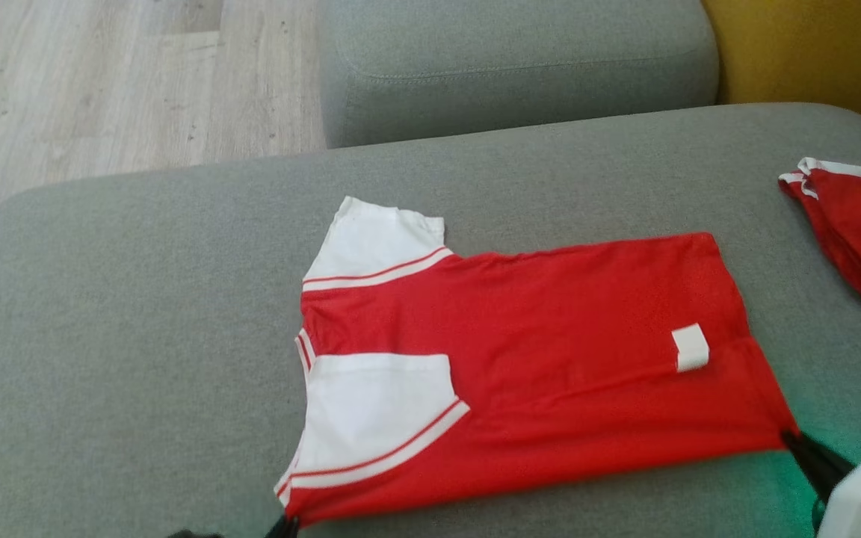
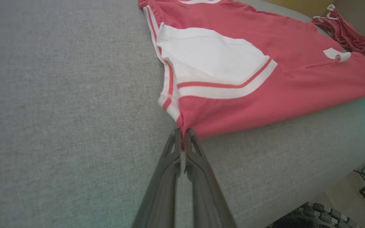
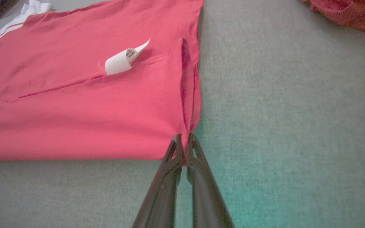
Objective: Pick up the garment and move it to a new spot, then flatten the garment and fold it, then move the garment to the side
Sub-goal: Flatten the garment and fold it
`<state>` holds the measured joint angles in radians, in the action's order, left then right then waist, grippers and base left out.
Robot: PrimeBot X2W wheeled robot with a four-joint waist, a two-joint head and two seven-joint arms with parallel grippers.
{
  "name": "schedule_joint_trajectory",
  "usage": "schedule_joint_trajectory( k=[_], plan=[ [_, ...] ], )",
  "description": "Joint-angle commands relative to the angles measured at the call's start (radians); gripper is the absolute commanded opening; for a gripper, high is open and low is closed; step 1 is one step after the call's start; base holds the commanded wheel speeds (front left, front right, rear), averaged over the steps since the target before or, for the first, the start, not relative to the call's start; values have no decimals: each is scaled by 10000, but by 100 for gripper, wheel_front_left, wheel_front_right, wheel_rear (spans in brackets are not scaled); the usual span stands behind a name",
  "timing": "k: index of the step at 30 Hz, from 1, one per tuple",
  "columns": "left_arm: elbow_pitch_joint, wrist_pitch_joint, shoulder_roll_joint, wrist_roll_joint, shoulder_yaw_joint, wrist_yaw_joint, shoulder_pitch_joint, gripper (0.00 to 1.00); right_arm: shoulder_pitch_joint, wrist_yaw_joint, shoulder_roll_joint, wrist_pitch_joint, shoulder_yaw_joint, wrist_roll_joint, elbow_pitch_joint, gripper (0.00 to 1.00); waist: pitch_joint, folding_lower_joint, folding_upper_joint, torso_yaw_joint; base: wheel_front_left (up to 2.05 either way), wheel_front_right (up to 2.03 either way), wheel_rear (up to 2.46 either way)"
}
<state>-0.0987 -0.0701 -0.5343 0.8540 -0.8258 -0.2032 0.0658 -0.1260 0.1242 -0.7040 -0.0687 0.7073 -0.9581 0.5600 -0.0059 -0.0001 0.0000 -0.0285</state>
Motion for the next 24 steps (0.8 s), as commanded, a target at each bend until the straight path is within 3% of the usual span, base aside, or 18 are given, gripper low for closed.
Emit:
schedule_joint_trajectory(
  k=[1, 2, 3, 4, 5, 6, 7, 14, 18, 21, 24],
  plan=[
    [228, -53, -257, 36, 326, -69, -295, 0, 54, 65, -507, -56, -83, -33, -164, 0, -3, 1, 0, 12, 0, 0, 0],
    [210, -63, -221, 86, 317, -76, -226, 0, 195, 65, -518, -24, -118, -71, -263, 0, -11, 1, 0, 16, 0, 0, 0],
    [146, -64, -201, 111, 300, -72, -185, 0, 326, 65, -513, 23, -182, -136, -334, 9, -18, 1, 0, 19, 0, 0, 0],
    [68, -73, -182, 109, 278, -60, -177, 0, 435, 65, -517, 48, -248, -151, -387, 37, -24, 1, 0, 22, 0, 0, 0],
    [-8, -95, -145, 101, 273, -70, -191, 0, 519, 65, -527, 52, -316, -120, -421, 73, -25, 1, 0, 21, 0, 0, 0],
    [-85, -120, -100, 90, 270, -84, -217, 39, 577, 65, -516, -1, -416, -67, -441, 100, -24, 1, 0, 15, 0, 0, 0],
    [-155, -139, -61, 55, 254, -91, -264, 100, 637, 65, -471, -35, -510, -56, -484, 100, -21, 1, 0, 2, 0, 0, 0],
    [-136, -122, 32, -353, 243, -165, -1040, 100, 745, 65, -222, -720, -1403, 541, -915, 100, 164, 1, 0, -326, 0, 0, 0],
    [402, 167, -207, -254, 566, -116, -1672, 100, 399, 65, 325, -941, -1733, 1218, -1389, 100, 290, 1, 0, -904, 0, 0, 0],
    [848, 1449, -917, -374, 633, 513, -3250, 100, 98, 65, 752, -1005, -1923, 2034, -1896, 100, 745, 1, 0, -1273, 0, 0, 0],
    [826, 2868, -1014, 249, 889, 1252, -4906, 100, -51, 65, 1036, -981, -2170, 2421, -2220, 100, 1221, 1, 0, -1383, 0, 0, 0]
  ],
)
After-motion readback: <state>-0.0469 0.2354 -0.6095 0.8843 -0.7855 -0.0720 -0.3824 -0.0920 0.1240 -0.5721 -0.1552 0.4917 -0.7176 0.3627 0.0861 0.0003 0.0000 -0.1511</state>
